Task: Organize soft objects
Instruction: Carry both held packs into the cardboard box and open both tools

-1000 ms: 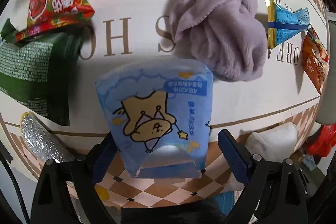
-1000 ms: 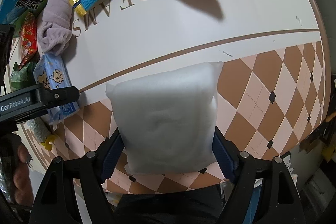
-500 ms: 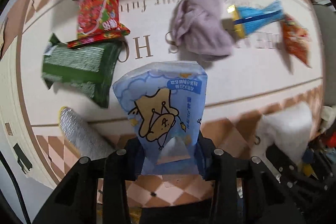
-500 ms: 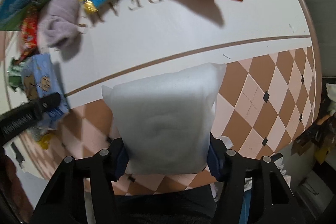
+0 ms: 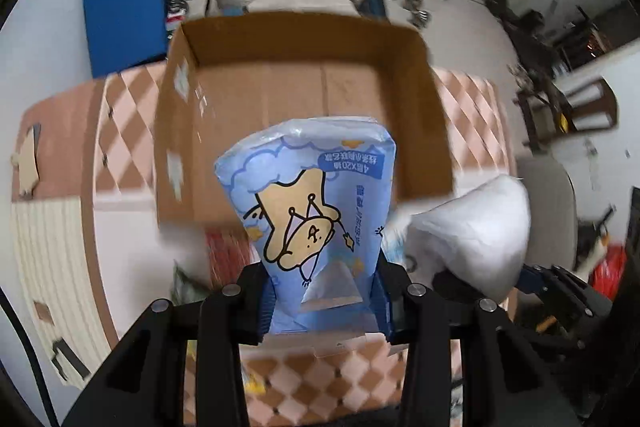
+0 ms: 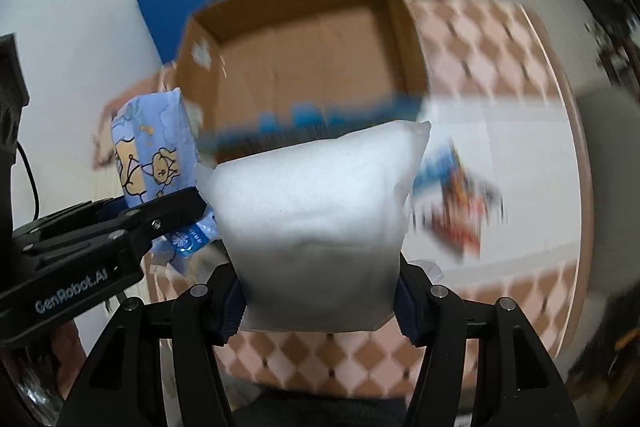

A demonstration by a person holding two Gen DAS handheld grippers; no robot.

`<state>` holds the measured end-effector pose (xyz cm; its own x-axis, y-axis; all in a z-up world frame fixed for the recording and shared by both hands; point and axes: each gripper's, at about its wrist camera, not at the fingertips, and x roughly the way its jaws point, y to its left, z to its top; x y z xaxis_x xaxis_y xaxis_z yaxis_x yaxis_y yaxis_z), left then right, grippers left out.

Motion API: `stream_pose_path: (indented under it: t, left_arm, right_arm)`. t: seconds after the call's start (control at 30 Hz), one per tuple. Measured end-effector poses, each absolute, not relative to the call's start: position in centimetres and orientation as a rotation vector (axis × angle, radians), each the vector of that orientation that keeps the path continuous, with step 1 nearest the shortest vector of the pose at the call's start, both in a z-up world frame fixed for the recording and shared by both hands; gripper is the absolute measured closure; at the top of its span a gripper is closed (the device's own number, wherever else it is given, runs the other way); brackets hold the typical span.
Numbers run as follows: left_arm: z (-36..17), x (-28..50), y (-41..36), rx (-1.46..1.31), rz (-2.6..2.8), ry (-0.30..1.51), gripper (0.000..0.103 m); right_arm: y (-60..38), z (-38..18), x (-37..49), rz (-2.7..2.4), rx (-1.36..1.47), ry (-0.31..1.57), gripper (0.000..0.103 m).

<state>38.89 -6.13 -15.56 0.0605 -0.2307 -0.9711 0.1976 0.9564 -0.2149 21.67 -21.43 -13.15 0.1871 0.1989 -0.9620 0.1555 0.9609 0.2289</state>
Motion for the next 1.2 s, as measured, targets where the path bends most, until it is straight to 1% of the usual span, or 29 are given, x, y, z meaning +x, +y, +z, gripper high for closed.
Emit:
stream_pose_path:
  t: [0.13, 0.2, 0.27, 0.37, 0.4, 0.53, 0.7, 0.73, 0.77, 0.8, 0.83, 0.87, 0.9, 0.93, 0.97, 1.03, 1.07, 1.2]
  left_arm:
    - [-20.5, 45.9, -5.8, -0.086, -0.301, 1.571, 0.066]
    - [-23.3, 49.4, -5.8, -0.113, -0.296, 1.634, 0.066]
    - [-26.5, 51.7, -6.2, -0.12, -0.29, 1.694, 0.066]
    - [-29.6, 54.1, -7.0, -0.113, -0.275, 1.752, 0.066]
    - [-30.1, 54.2, -7.2, -0.104, -0.277, 1.761, 0.066]
    - [-31.7, 55.0, -8.7, -0.08, -0.292, 1.783, 0.066]
    - [-33.7, 55.6, -8.9, -0.065, -0.265, 1.815, 0.062]
    - [-33.7, 55.6, -8.8, -0.074, -0.257, 1.821, 0.06]
    - [-34.1, 56.0, -8.8, -0.075, -0.258, 1.821, 0.052]
    - [-34.1, 56.0, -8.9, -0.057, -0.26, 1.817, 0.046]
    - [-33.8, 56.0, -8.9, -0.03, -0.25, 1.804, 0.037]
    - [-33.2, 55.9, -8.9, -0.007, -0.242, 1.785, 0.022]
    - [-32.6, 55.7, -8.8, 0.007, -0.236, 1.772, 0.019]
    - [-32.1, 55.7, -8.6, 0.018, -0.23, 1.757, 0.013]
    - [-31.2, 55.4, -8.4, 0.032, -0.226, 1.734, 0.008]
    - [-29.3, 54.7, -8.0, 0.047, -0.223, 1.692, 0.003]
    - [-28.3, 54.2, -7.6, 0.044, -0.222, 1.676, 0.002]
    - [-23.6, 51.7, -5.8, 0.045, -0.194, 1.584, 0.002]
  right_arm:
    - [-21.9, -15.0, 30.8, 0.027, 0.281, 1.393, 0.04]
    - [-22.3, -17.2, 35.3, 0.028, 0.27, 1.415, 0.04]
    - [-22.6, -19.6, 39.4, 0.015, 0.249, 1.437, 0.04]
    - [-22.8, -22.5, 43.6, 0.012, 0.242, 1.481, 0.04]
    - [-23.2, -24.3, 44.9, 0.016, 0.24, 1.498, 0.04]
    - [-23.3, -28.4, 47.9, 0.03, 0.218, 1.543, 0.039]
    - [-22.9, -31.1, 49.1, 0.051, 0.194, 1.572, 0.039]
    - [-23.0, -31.6, 49.5, 0.056, 0.191, 1.58, 0.038]
    - [-23.0, -32.0, 49.9, 0.065, 0.176, 1.591, 0.036]
    - [-23.0, -32.2, 50.0, 0.073, 0.164, 1.598, 0.033]
    - [-23.0, -32.2, 50.1, 0.077, 0.157, 1.602, 0.026]
    - [-23.0, -32.2, 50.1, 0.081, 0.149, 1.603, 0.021]
    - [-23.0, -32.0, 50.0, 0.076, 0.135, 1.6, 0.015]
    - [-22.9, -31.7, 49.8, 0.084, 0.131, 1.593, 0.014]
    - [-22.9, -31.2, 49.6, 0.093, 0.136, 1.585, 0.01]
    - [-22.7, -30.1, 49.0, 0.091, 0.125, 1.564, 0.005]
    - [-22.5, -29.2, 48.6, 0.079, 0.102, 1.542, 0.0]
    - [-21.5, -25.2, 46.5, 0.061, 0.053, 1.425, 0.0]
